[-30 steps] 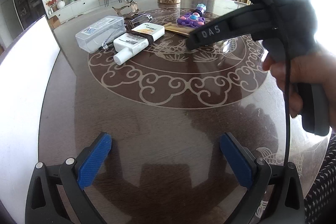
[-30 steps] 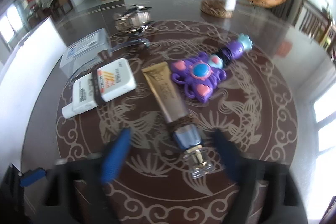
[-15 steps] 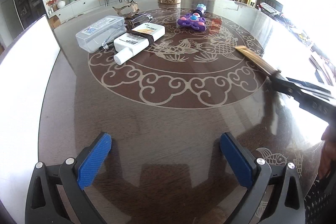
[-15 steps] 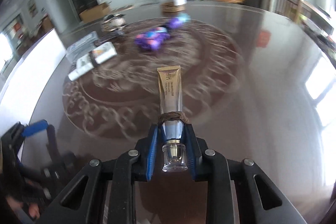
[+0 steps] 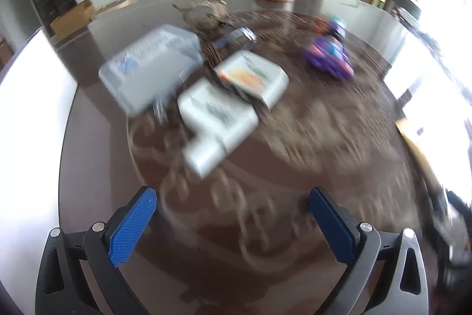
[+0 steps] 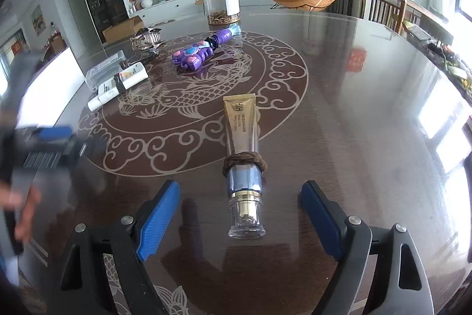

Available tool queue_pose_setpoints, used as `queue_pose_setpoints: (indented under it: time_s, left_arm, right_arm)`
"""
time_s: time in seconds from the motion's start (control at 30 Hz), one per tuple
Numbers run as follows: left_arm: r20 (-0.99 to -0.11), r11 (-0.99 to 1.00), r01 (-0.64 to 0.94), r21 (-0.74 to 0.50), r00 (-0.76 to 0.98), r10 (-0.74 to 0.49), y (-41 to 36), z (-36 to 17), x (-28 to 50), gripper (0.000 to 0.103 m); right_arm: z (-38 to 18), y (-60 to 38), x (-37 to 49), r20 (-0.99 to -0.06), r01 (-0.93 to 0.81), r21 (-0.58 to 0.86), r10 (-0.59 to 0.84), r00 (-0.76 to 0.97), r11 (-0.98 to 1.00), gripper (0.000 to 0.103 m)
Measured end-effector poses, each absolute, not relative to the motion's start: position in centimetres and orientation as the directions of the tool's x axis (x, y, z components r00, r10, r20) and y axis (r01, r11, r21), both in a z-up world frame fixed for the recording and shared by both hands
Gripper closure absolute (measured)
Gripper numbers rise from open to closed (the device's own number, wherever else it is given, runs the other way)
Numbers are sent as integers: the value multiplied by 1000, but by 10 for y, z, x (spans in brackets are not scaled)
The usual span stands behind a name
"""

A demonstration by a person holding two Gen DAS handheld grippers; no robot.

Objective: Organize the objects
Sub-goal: 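Grasp the white sunscreen bottle with the left tool while the right tool holds the gold tube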

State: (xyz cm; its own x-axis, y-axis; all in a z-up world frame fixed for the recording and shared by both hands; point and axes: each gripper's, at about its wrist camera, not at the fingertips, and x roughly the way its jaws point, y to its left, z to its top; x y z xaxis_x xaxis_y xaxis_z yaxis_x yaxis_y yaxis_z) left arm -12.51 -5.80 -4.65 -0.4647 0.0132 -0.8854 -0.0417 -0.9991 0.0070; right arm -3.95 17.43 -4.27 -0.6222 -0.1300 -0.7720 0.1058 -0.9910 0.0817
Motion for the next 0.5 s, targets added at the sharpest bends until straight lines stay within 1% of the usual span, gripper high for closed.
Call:
queue_pose_setpoints:
  time_s: [0.07,0.1,0.13,0.17,0.2,0.3,0.4,0.5]
  left_arm:
    - [-885,-1000,-25,6,-466,7,-60,-47,-139,0]
    - [-881,-999,-31,-8,-473,22,-58,-46,-143,2]
    - [-871,-999,-49,-18,-490,40,-55,-44,-144,11]
    - [-857,-997,-76,-16,-512,52,-50,-41,-143,34]
    - [-851,-993,-116,17,-524,47,-40,-39,-141,49]
    - [-839,-980,-198,8,-534,101,-19,-36,-133,79]
    - [-835,-968,-250,-19,-528,153,0,-35,-112,81]
    - [-844,-956,-293,3,-513,154,16,-31,-86,80]
  right_arm:
    - [-43,174,-39,-773,106,78,-127,-622,-991,18]
    - [-43,174,-39,-774,107,74,-125,-621,-992,18]
    - [-43,173,-39,-775,109,70,-123,-620,-992,17]
    - [-43,172,-39,-776,111,68,-123,-618,-991,17]
    - [-44,172,-39,-777,114,68,-124,-617,-991,15]
    - [-44,170,-40,-781,124,69,-131,-611,-990,12]
    - [-45,168,-40,-783,125,63,-126,-609,-990,12]
    - [-44,168,-40,-782,125,68,-131,-610,-990,11]
